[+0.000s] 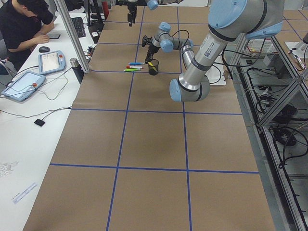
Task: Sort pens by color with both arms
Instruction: 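Align the left gripper fingers around the yellow marker in the cup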
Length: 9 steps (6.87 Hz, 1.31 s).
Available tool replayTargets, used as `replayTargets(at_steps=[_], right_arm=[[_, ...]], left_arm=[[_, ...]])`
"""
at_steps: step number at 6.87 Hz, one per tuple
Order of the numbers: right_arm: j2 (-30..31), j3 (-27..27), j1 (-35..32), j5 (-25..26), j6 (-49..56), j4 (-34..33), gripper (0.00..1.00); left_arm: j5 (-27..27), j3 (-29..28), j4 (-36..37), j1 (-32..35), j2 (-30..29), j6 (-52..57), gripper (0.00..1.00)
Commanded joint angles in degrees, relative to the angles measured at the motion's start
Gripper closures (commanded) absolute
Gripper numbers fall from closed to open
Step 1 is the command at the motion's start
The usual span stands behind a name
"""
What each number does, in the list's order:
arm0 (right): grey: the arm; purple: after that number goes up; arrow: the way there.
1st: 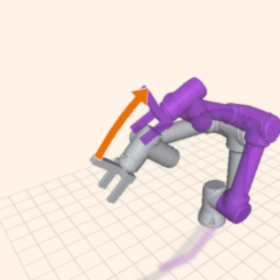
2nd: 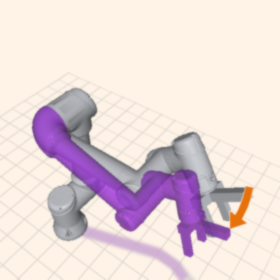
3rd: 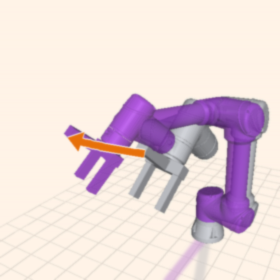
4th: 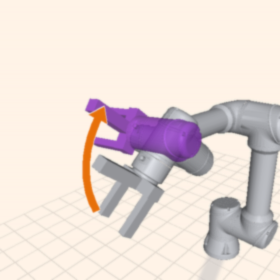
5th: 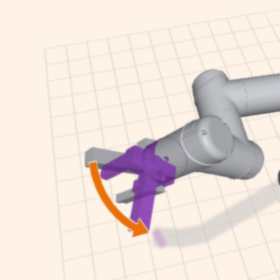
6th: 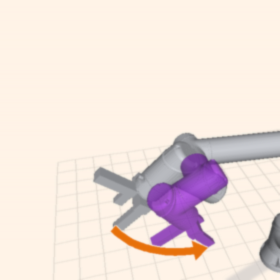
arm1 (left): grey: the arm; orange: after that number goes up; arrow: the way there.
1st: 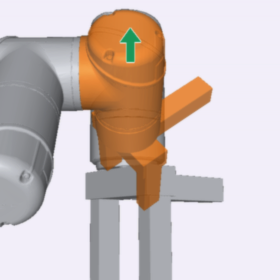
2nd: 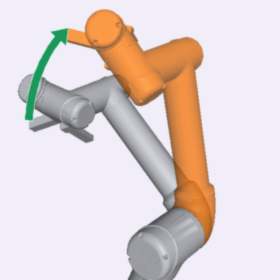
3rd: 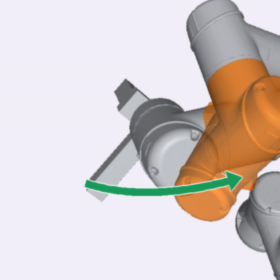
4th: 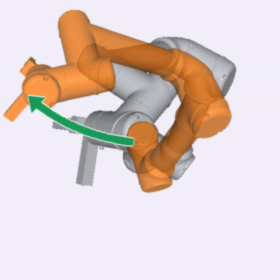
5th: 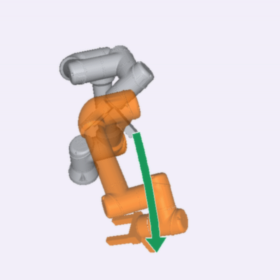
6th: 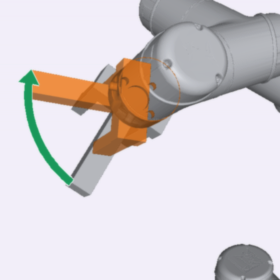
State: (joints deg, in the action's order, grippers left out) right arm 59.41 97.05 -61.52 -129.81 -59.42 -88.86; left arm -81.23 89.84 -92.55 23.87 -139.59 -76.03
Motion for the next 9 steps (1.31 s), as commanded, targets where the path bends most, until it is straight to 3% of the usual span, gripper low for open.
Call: replayTargets(at_steps=[1, 9], right_arm=[[0.0, -0.02, 0.0, -0.09, 0.0, 0.0, 0.16], [0.0, 0.07, -0.09, -0.09, 0.0, 0.0, 0.15]], left_arm=[[0.02, -0.02, 0.0, -0.05, 0.02, 0.01, 0.65], [-0.51, 1.39, 0.18, 0.04, 0.11, 1.41, 0.78]])
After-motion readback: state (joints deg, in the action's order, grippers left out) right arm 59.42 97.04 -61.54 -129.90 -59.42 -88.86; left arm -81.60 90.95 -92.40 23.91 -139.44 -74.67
